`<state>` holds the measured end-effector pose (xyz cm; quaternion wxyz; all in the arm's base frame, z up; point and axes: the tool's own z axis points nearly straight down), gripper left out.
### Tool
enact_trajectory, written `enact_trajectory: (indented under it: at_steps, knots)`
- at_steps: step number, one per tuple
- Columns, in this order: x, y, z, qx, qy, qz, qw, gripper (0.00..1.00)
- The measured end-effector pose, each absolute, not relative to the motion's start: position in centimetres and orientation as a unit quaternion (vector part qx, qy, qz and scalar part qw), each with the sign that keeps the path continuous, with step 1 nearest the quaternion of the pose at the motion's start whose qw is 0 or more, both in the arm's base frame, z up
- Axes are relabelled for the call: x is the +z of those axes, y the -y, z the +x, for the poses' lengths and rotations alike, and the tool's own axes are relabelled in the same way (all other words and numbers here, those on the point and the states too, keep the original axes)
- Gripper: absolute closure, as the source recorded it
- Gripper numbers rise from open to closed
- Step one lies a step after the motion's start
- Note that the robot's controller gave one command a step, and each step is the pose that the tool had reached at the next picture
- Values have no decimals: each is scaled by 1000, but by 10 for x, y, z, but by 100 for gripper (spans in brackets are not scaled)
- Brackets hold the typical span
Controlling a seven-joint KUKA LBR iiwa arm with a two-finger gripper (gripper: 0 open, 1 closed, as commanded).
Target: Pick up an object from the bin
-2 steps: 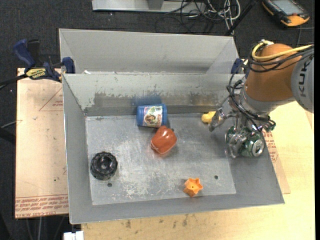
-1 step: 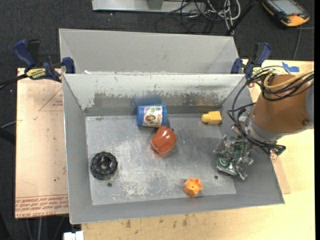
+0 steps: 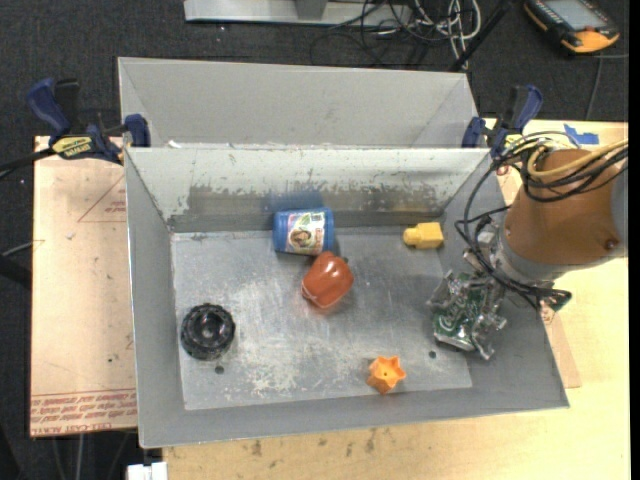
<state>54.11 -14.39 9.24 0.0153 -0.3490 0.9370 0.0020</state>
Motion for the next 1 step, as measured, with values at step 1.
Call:
enact_trajectory:
  at_steps: [1]
  knots:
    - [254, 129, 531, -2, -939, -345, 4, 100]
